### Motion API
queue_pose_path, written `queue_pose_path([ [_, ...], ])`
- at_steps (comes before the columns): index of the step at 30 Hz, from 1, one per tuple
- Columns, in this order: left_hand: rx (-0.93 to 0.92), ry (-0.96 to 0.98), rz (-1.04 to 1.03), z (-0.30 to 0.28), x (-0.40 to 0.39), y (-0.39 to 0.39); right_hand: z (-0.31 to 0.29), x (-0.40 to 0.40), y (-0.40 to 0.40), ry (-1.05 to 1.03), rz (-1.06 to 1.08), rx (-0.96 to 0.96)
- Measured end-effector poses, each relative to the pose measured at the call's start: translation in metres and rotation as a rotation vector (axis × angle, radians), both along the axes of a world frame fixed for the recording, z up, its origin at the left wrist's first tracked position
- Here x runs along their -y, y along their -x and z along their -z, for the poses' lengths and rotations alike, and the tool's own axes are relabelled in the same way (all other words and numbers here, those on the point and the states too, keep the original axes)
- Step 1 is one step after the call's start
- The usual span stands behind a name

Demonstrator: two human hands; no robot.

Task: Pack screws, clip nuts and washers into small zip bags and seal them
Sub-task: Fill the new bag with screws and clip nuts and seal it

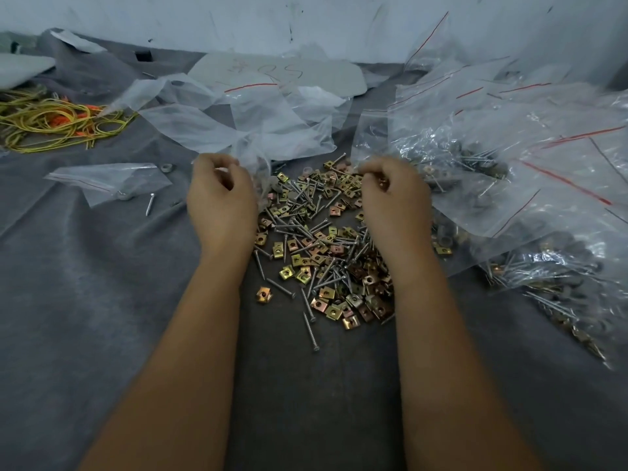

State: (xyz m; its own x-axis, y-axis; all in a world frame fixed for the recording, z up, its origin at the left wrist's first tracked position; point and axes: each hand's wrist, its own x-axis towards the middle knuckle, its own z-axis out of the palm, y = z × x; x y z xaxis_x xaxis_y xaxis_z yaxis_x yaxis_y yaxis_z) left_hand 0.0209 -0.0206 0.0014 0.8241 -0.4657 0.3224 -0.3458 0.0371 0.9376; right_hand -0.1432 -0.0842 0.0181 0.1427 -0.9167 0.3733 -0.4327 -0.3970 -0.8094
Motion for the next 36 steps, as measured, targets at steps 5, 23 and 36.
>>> queue_pose_path([
  [5,-0.175,0.216,-0.143,-0.007,-0.003,-0.017,0.003,0.004,0.0,-0.089,-0.019,-0.061],
  [23,-0.279,0.308,-0.188,-0.001,0.005,-0.017,-0.001,0.033,-0.113,0.037,-0.506,-0.798],
  [36,-0.084,-0.05,0.177,0.003,0.003,0.0,-0.004,0.017,-0.042,-0.001,-0.32,-0.521],
])
